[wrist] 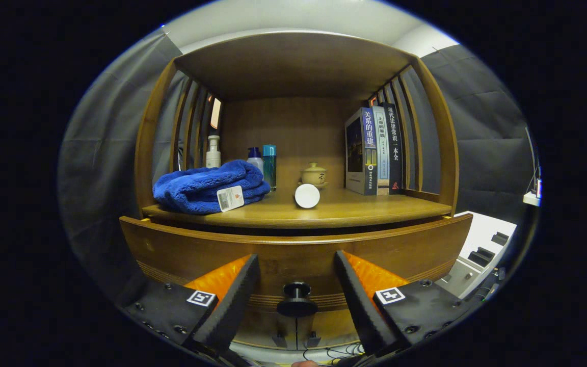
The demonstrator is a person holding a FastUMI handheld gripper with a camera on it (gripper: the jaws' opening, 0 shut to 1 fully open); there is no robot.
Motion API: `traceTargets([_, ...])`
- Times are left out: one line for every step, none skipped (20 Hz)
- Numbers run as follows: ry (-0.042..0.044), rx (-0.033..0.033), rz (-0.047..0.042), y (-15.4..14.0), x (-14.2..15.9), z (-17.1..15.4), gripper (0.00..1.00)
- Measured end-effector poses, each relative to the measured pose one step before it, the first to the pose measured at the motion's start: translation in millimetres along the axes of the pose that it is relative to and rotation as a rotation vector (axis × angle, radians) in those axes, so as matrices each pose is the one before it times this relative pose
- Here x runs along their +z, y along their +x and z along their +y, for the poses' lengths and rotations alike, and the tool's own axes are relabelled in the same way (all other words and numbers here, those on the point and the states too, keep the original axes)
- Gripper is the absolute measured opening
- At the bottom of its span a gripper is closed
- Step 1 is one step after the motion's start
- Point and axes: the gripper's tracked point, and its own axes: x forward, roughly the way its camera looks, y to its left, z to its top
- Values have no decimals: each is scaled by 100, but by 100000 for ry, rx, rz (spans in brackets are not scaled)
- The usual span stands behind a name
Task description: Pull open the drawer, take out the items inside it, and place them on the countertop above the cabinet.
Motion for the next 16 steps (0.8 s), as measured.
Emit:
traceTargets([295, -48, 189, 581, 69, 29, 98])
traceTargets([42, -41, 211, 459, 41, 5, 98])
traceTargets([-26, -33, 123, 455, 100, -5, 98])
traceTargets([-51, 10, 85, 431, -5, 68, 98])
traceTargets([180, -45, 21, 323, 88, -48, 98])
traceTargets([261, -125, 57, 190, 31, 66, 98])
traceTargets([-192, -323, -830, -13, 58, 79, 98])
traceTargets([-860, -176, -223, -8, -111, -81, 99])
traceTargets([-349, -13, -661, -48, -14, -6, 98])
traceTargets([371, 54, -161, 47, -36, -4, 98])
traceTargets([516, 26, 19, -5, 4, 52, 98])
traceTargets([-7, -95, 89, 9, -16, -33, 98])
traceTargets([-376, -12, 16, 0, 7, -13, 98])
traceTargets([-169, 22, -13, -30, 35, 47, 98])
traceTargets([401, 6, -9, -12, 68, 17, 98])
traceTargets([396, -448, -128, 78, -44, 6, 98])
